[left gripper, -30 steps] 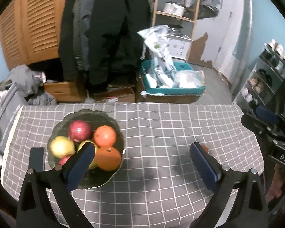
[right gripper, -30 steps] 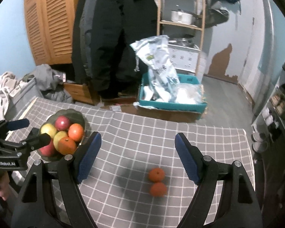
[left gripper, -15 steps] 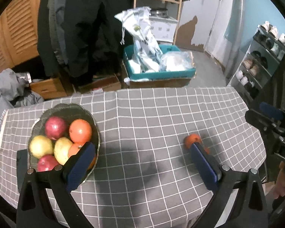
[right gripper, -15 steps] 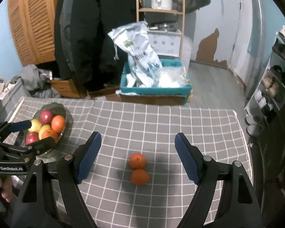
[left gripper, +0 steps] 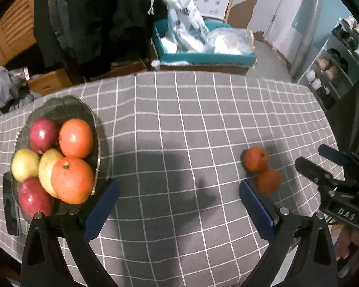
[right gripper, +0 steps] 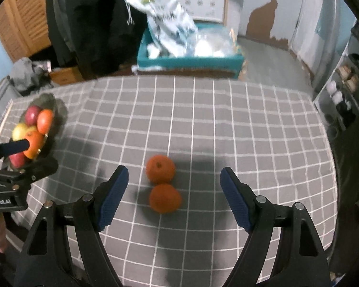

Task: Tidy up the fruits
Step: 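Close the right tool on one small orange while the left tool approaches the other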

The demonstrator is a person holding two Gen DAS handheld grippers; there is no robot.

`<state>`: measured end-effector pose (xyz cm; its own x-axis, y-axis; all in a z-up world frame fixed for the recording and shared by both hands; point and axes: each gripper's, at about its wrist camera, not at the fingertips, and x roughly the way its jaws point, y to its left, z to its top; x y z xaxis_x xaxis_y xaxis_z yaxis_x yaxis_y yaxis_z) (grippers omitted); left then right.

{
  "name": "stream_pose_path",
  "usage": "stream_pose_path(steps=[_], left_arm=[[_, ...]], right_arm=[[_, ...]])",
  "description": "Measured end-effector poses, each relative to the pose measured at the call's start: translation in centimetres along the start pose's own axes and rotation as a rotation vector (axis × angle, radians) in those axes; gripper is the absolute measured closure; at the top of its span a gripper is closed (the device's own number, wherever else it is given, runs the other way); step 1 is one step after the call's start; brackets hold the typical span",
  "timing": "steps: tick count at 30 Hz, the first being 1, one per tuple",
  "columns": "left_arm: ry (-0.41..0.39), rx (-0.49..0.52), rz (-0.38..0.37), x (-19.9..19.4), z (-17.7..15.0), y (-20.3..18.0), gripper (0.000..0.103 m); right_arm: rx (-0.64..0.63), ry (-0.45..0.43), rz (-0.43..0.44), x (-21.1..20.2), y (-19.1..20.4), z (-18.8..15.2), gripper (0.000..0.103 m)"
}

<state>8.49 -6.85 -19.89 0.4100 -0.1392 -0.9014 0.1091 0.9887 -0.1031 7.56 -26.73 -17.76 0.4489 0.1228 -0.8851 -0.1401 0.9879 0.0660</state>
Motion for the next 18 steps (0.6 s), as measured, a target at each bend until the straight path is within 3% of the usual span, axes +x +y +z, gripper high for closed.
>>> stream_pose_path(steps=[11, 18], left_arm=[[0.074, 0.014, 0.036, 3.8, -0.9, 0.1, 0.002], [0.107, 0.022, 0.049, 5.3, -1.4, 0.0, 0.002]], right_arm=[[-0.012, 0.135, 0.005, 4.8, 0.0, -2.0, 0.023], [-0.030, 0.190, 0.025, 7.0, 0.9, -2.5, 0.035]])
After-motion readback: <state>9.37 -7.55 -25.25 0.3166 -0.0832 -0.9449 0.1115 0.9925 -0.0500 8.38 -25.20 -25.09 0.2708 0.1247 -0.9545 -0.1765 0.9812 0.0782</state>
